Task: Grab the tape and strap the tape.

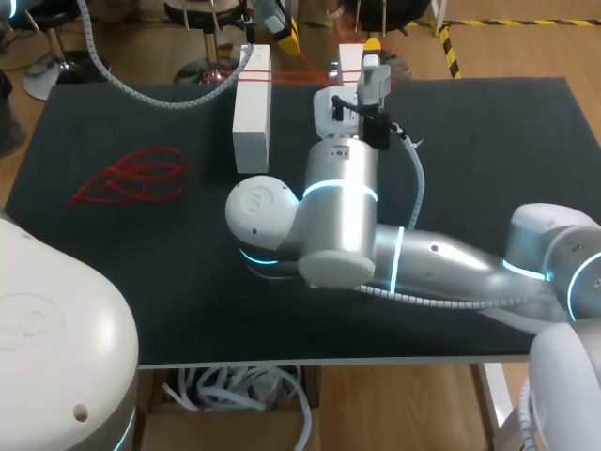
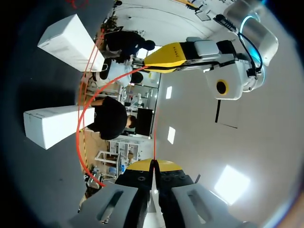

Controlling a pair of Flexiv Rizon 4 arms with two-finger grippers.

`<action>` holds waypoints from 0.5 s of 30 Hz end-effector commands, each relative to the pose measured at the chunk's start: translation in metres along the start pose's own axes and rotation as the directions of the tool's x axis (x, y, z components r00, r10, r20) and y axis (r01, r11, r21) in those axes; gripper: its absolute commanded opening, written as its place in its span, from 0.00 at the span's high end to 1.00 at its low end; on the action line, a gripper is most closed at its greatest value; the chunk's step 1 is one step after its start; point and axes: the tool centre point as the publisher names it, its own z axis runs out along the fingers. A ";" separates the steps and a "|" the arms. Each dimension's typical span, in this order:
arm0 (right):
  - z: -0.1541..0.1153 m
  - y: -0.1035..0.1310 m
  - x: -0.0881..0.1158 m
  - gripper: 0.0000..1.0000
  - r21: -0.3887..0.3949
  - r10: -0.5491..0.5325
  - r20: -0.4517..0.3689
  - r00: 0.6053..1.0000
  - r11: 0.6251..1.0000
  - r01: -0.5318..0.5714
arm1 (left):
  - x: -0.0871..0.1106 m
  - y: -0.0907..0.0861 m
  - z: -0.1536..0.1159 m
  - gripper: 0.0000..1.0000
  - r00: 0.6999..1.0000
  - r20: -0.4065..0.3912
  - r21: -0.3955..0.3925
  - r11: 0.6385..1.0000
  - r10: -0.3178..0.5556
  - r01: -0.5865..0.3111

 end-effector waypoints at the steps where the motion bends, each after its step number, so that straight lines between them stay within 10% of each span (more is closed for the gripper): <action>1: 0.002 -0.007 -0.006 1.00 -0.018 -0.025 -0.013 1.000 1.000 0.024 | 0.000 -0.001 -0.001 1.00 1.000 -0.001 -0.005 1.000 -0.001 0.001; 15: 0.001 0.007 -0.008 1.00 -0.012 -0.174 0.057 0.983 0.985 0.175 | 0.000 -0.001 -0.001 1.00 1.000 -0.001 -0.005 1.000 -0.001 0.001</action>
